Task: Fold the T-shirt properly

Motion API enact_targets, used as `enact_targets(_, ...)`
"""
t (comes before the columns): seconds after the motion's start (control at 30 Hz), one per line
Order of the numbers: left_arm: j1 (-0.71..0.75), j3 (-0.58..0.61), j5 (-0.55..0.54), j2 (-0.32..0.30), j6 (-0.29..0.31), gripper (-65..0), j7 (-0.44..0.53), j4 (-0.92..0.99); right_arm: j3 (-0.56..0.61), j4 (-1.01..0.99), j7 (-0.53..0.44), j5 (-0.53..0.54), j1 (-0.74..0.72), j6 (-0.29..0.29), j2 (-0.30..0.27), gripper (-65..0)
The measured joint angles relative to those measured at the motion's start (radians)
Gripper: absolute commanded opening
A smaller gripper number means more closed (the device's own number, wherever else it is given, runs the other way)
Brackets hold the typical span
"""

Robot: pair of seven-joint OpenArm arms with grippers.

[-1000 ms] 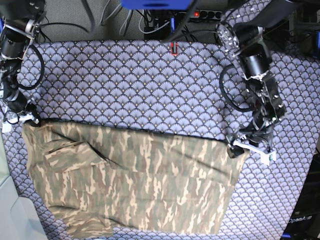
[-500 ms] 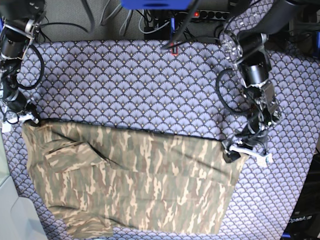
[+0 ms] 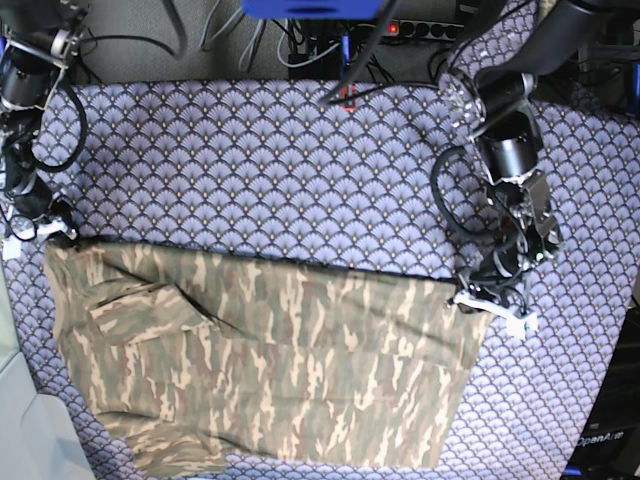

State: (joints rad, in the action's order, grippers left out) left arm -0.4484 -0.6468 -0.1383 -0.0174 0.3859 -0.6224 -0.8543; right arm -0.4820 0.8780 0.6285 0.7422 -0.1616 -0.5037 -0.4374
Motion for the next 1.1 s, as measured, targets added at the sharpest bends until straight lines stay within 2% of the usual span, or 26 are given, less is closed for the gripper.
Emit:
enact_targets(0.07,0.008,0.0,0.001,0.003,0.002,-64.5,-0.032,-0.035,-0.002,0.064,0.004,-0.002,0.029,0.0,0.0,-65.0)
enact_targets(0.27,0.061,0.001,-0.006,0.007,0.007,-64.1,-0.098,-0.166,-0.004,0.224,0.007,0.006,0.124,0.0,0.003,-65.0)
enact_targets(0.53,0.081,0.0,-0.002,0.004,0.007,-64.1,-0.111,-0.184,-0.004,0.23,0.011,0.006,0.132,0.003,0.014,-65.0)
enact_targets(0.63,0.082,0.001,-0.002,0.004,0.007,-64.1,-0.112,-0.184,-0.03,0.227,0.085,0.005,0.117,0.003,0.019,-64.0)
enact_targets(0.77,0.082,0.001,-0.002,0.004,0.006,-64.1,-0.113,-0.184,-0.184,0.173,0.148,0.013,0.066,0.003,0.022,-54.0)
enact_targets(0.87,0.082,0.001,-0.002,0.004,0.007,-64.1,-0.111,-0.185,-0.311,0.103,0.244,0.006,0.032,0.002,0.014,-42.0)
enact_targets(0.97,0.082,0.005,-0.002,0.004,0.007,-64.1,-0.111,-0.185,-0.377,0.046,0.326,-0.003,0.006,0.0,0.015,-31.5)
enact_targets(1.03,0.082,0.006,-0.001,0.004,0.007,-64.1,-0.111,-0.185,-0.402,0.042,0.371,-0.003,-0.009,-0.014,0.019,-28.7)
enact_targets(1.1,0.082,0.007,-0.001,0.004,0.007,-64.1,-0.112,-0.185,-0.406,0.042,0.407,-0.002,-0.027,-0.067,0.018,-28.7)
